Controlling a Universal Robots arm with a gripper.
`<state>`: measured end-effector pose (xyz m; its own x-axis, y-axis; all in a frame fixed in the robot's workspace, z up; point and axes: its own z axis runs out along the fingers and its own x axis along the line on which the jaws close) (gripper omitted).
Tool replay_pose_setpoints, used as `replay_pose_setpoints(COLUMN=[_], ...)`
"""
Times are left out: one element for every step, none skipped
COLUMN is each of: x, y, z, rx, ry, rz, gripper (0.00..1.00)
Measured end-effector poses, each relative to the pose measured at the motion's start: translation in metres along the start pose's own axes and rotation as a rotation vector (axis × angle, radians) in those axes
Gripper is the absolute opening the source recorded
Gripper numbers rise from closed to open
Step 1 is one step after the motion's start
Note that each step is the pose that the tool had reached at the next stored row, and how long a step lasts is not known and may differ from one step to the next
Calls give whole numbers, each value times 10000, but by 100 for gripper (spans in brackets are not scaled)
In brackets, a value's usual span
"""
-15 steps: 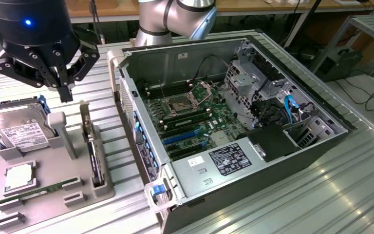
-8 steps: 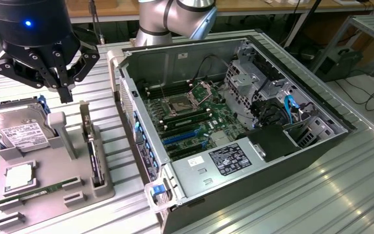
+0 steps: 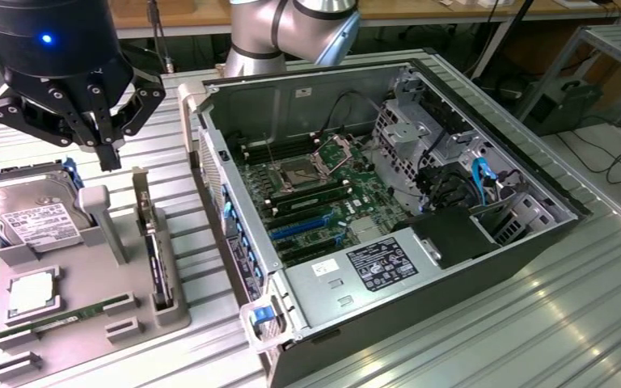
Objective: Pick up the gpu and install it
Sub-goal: 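Pick up the gpu and move the gpu toward the slot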
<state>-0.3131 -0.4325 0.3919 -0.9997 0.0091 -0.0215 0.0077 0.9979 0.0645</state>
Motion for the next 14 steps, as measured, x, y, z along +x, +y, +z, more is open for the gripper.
replay_pose_setpoints(x=[0,0,0,0,0,0,0,0,0,0,0,0,0,0], y=[0,0,0,0,0,0,0,0,-1,-1,-1,0,0,0], z=[0,0,0,0,0,0,0,0,1,1,1,1,1,2], rx=[0,0,0,0,0,0,0,2,6,11,17,31,37,37], ry=[0,-1,0,0,0,-1,-1,0,0,0,-1,-1,-1,0], rz=[1,0,0,0,0,0,0,0,-1,-1,-1,-1,-1,-1], gripper=[11,11,17,17,24,30,36,42,54,54,60,60,66,66])
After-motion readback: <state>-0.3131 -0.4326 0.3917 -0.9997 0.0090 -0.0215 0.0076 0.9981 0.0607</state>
